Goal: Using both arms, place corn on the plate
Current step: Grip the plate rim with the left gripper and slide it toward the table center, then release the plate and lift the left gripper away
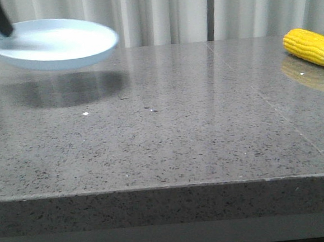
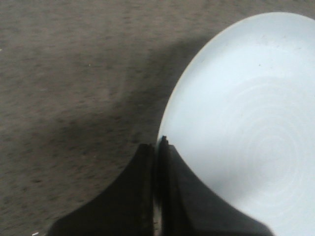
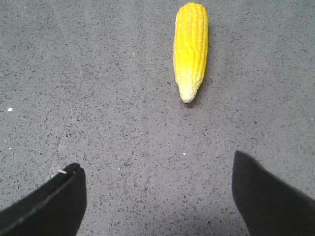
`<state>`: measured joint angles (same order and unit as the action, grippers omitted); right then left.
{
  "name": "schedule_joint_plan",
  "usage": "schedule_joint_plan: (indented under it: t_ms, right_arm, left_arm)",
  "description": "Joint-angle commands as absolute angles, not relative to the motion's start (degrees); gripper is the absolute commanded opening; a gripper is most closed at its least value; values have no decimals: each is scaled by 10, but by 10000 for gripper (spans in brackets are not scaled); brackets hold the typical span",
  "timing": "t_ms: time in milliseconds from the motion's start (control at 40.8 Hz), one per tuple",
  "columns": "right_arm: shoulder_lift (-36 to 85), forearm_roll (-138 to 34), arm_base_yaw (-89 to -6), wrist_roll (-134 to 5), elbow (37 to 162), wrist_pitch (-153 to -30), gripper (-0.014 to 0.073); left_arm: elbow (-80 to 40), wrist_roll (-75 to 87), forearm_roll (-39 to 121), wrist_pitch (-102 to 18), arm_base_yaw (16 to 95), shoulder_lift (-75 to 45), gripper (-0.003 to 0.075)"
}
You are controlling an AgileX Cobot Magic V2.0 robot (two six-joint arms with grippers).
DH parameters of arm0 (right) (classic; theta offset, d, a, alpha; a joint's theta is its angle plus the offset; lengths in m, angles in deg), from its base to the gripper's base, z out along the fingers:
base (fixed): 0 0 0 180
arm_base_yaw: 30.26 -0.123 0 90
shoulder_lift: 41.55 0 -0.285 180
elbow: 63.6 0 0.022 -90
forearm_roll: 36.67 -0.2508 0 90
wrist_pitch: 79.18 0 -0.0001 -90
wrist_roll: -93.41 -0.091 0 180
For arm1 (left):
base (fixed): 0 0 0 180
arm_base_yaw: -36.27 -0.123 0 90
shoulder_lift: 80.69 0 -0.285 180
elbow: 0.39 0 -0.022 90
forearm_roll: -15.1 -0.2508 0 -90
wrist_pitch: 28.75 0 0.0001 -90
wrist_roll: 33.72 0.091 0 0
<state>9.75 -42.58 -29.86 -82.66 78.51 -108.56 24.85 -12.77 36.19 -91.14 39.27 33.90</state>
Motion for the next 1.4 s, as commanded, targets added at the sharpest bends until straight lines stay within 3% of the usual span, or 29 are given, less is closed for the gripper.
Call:
schedule_joint_plan:
  t_ms: [0, 245, 588, 661, 735, 882, 955, 1372]
  right_arm:
    - [97, -428, -296, -824, 806, -1045, 627]
    - [97, -428, -296, -824, 806, -1045, 627]
    - [97, -428, -296, -824, 806, -1045, 627]
    - [97, -428, -296, -824, 806, -1045, 627]
    - [97, -428, -296, -824, 806, -1045, 627]
    - [97, -428, -296, -824, 806, -1045, 627]
    - [97, -428, -296, -824, 806, -1045, 627]
    - [97, -428, -296, -824, 806, -1045, 627]
  left_arm:
    - [268, -126, 386, -902, 444, 306, -20]
    - [268, -126, 386, -890, 530, 340, -20]
    - [268, -127, 386, -891, 548, 396, -16]
    - [268, -127, 386, -893, 548, 398, 33]
    - [268, -127, 386, -893, 548, 398, 144]
    - [269, -127, 386, -898, 545, 397, 447]
    - [269, -127, 384, -905, 544, 392, 523]
    - [269, -223, 187, -928, 606, 266, 482]
